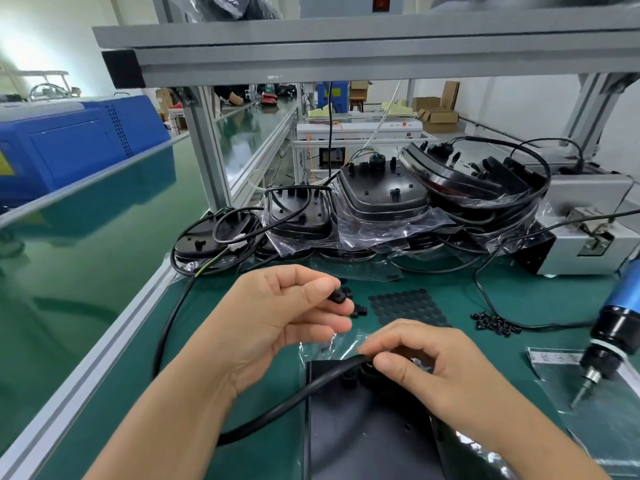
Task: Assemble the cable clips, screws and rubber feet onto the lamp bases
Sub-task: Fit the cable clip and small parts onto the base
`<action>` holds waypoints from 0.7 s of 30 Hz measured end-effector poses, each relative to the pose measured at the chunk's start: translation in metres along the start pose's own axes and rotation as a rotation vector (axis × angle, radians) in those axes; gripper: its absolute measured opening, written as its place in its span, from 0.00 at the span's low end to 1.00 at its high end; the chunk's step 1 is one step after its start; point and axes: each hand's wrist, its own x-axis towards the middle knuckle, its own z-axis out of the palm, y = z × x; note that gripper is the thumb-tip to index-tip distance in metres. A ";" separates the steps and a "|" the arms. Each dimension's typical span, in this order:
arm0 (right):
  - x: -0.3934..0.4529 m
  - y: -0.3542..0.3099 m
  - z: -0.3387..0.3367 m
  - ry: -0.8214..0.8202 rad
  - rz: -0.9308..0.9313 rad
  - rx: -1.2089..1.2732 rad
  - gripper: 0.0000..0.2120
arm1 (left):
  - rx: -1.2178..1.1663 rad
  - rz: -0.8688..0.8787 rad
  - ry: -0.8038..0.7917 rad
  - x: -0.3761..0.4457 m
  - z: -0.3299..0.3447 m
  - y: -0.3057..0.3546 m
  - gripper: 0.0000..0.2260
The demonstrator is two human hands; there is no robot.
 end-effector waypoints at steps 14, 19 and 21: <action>0.006 0.000 0.013 0.055 0.025 -0.067 0.06 | 0.624 -0.034 -0.105 0.002 -0.003 0.010 0.02; 0.005 0.001 0.014 0.062 0.023 -0.075 0.06 | 0.614 -0.026 -0.149 0.000 -0.001 0.009 0.02; 0.005 0.001 0.014 0.069 0.021 -0.077 0.06 | 0.620 -0.026 -0.169 -0.001 0.001 0.006 0.02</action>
